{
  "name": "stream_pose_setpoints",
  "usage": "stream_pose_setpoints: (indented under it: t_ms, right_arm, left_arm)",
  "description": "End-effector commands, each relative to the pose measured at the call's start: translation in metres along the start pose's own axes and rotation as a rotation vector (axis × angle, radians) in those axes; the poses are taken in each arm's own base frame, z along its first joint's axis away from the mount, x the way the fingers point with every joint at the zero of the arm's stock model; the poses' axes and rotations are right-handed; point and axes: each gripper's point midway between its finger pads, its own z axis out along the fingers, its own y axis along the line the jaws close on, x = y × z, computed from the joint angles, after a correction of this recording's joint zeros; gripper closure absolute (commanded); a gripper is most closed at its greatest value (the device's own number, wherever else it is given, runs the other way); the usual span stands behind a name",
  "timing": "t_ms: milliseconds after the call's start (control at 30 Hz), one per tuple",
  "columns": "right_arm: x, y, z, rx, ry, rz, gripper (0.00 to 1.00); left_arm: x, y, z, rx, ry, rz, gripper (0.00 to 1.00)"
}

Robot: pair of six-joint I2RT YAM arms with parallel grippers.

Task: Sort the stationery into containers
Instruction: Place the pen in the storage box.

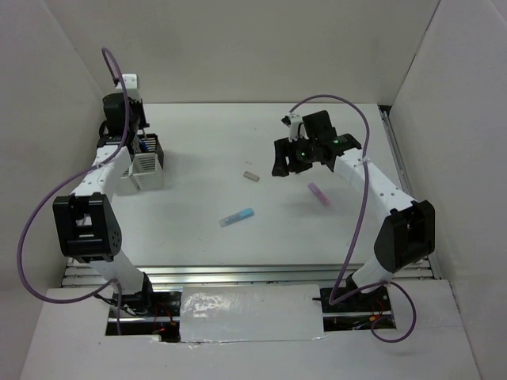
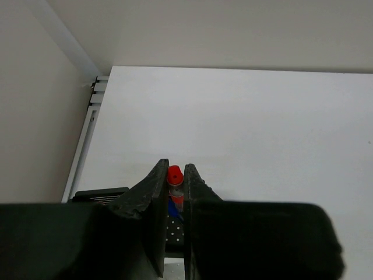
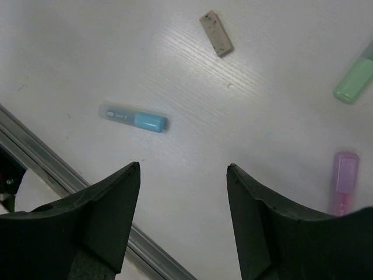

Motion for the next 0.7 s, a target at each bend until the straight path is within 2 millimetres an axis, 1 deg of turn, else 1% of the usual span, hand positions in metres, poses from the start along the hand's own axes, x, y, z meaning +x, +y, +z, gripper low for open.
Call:
stream_pose_setpoints:
  t_ms: [0,67,200,233,267,300,333,367,400,433,467,500,567,600,667]
  right_arm:
    - [-0.016,-0.004,-0.017,0.012,-0.080,-0.005,0.32]
    - [-0.014,-0.009,-0.018,0.020,-0.078,0.005,0.32]
    - [-0.010,-0.018,-0.016,0.041,-0.076,0.016,0.32]
    - [-0.010,-0.021,-0.014,0.055,-0.072,0.015,0.32]
    - [-0.008,-0.027,-0.010,0.072,-0.062,0.024,0.32]
    - [-0.013,-0.029,-0.011,0.085,-0.067,0.021,0.32]
    - [-0.008,-0.037,-0.006,0.121,-0.033,0.035,0.33]
    - [-0.015,-0.042,-0.007,0.146,-0.040,0.035,0.34]
    - [-0.013,-0.047,-0.005,0.165,-0.024,0.040,0.34]
    - [-0.008,-0.055,0.000,0.190,0.011,0.050,0.35]
    - [-0.009,-0.058,0.000,0.198,0.013,0.044,0.35]
    - [-0.005,-0.065,0.003,0.208,0.036,0.056,0.35]
    - [0.000,-0.068,0.006,0.201,0.057,0.059,0.36]
    - [0.003,-0.068,0.009,0.194,0.070,0.065,0.36]
    - [0.008,-0.064,0.012,0.161,0.091,0.074,0.36]
  left_arm:
    - [-0.032,0.012,0.010,-0.042,-0.097,0.049,1.00]
    - [-0.024,0.012,0.015,-0.039,-0.078,0.047,1.00]
    - [-0.010,0.014,0.020,-0.024,-0.057,0.026,1.00]
    - [-0.005,0.012,0.021,-0.013,-0.047,-0.012,0.99]
    - [0.000,0.011,0.022,-0.011,-0.036,-0.019,0.92]
    - [0.006,0.013,0.022,-0.015,-0.025,-0.026,0.88]
    - [0.010,0.013,0.023,-0.011,-0.018,-0.039,0.81]
    - [0.015,0.015,0.022,-0.014,-0.007,-0.045,0.77]
    - [0.020,0.014,0.022,-0.014,0.004,-0.050,0.73]
    - [0.022,0.012,0.021,-0.004,0.007,-0.056,0.66]
    - [0.025,0.012,0.021,0.001,0.016,-0.054,0.64]
    - [0.031,0.009,0.020,0.012,0.026,-0.060,0.57]
    - [0.036,0.007,0.018,0.022,0.036,-0.065,0.53]
    - [0.043,0.005,0.016,0.027,0.052,-0.072,0.50]
    - [0.046,0.004,0.014,0.033,0.056,-0.080,0.45]
